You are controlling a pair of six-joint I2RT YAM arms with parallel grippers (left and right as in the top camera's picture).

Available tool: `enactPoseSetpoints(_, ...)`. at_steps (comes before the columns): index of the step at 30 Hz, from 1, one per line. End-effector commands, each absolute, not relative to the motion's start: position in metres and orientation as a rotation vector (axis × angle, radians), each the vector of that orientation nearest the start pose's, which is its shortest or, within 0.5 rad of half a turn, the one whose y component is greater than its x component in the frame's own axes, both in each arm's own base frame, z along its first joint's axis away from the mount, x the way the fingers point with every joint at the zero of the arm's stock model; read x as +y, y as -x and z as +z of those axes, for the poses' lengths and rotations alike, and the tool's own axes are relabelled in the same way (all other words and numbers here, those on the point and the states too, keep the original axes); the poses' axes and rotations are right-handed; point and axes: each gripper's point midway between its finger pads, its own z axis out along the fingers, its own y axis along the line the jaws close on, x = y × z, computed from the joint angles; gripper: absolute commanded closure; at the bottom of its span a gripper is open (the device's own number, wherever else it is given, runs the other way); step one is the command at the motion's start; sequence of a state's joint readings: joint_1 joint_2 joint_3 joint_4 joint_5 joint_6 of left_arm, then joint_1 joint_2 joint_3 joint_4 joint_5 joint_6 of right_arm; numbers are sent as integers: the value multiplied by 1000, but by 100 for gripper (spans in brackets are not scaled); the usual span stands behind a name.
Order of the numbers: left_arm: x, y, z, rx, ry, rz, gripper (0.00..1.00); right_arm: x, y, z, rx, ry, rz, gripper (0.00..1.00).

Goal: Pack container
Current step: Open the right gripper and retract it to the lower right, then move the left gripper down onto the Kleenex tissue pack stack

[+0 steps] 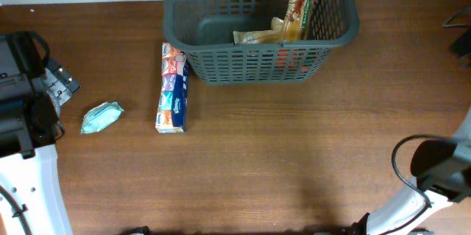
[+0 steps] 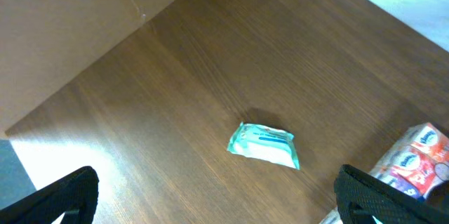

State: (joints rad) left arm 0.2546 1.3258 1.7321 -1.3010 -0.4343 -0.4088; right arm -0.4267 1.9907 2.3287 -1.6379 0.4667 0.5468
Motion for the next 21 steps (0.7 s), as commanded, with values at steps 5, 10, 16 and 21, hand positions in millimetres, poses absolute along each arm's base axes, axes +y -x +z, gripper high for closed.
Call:
enactPoseSetpoints(5, 108, -292, 338, 2267, 875, 143, 1, -216, -320, 184, 2667, -1452, -558, 1)
enactPoseSetpoints(10, 85, -300, 336, 2302, 820, -27, 1, -214, -317, 175, 2691, -1457, -564, 1)
enactPoseSetpoints(16, 37, -320, 333, 2428, 166, -149, 0, -214, -317, 175, 2691, -1457, -564, 1)
enactPoseSetpoints(21, 28, -322, 308, 2538, 148, -219, 0, -214, -317, 175, 2691, -1457, -564, 1)
